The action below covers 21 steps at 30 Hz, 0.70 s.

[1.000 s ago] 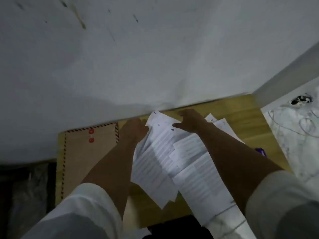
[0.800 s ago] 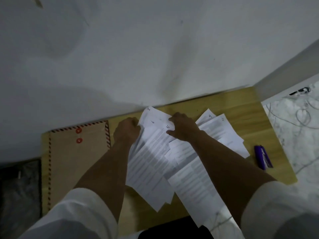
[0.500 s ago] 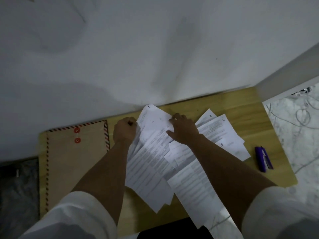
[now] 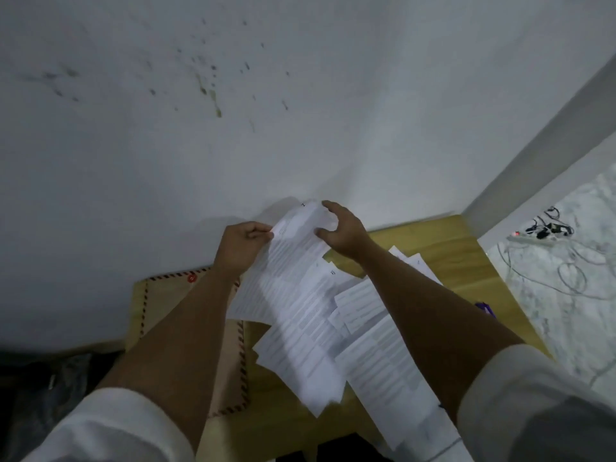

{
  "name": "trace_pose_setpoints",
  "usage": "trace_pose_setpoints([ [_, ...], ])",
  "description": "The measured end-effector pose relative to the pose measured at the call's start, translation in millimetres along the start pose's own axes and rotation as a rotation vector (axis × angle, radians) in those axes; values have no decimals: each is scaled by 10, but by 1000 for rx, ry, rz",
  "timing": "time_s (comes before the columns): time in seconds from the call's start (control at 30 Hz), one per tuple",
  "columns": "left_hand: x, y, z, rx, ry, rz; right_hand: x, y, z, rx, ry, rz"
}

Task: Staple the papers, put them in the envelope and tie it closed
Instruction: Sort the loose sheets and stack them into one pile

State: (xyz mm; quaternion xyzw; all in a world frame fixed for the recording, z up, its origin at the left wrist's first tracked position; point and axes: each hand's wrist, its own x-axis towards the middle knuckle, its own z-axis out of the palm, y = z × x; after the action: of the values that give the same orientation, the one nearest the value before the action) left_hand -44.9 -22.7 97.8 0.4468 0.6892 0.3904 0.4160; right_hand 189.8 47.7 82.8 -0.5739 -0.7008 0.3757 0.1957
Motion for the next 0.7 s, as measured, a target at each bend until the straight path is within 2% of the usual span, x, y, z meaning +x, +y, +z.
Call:
trace_pose_setpoints([
  [0.17,-382,521,-459,46,13,144,-276,-647,-371,196,100,-117],
  [0.3,-719,780,-764,19,49,215,-641,-1066,-586,253,125,-183],
  [0.5,-1132,998,-934,-47,19,237,-1050,-1342,-779,326,53,-165],
  [0.6,-1257,1085,-867,-5,-3,261,-1228,-1407,-847,377,-6,-145],
  [0.7,-1308,1126,-795,-6,-30,262,-1321,-1365,-927,430,5,-148],
])
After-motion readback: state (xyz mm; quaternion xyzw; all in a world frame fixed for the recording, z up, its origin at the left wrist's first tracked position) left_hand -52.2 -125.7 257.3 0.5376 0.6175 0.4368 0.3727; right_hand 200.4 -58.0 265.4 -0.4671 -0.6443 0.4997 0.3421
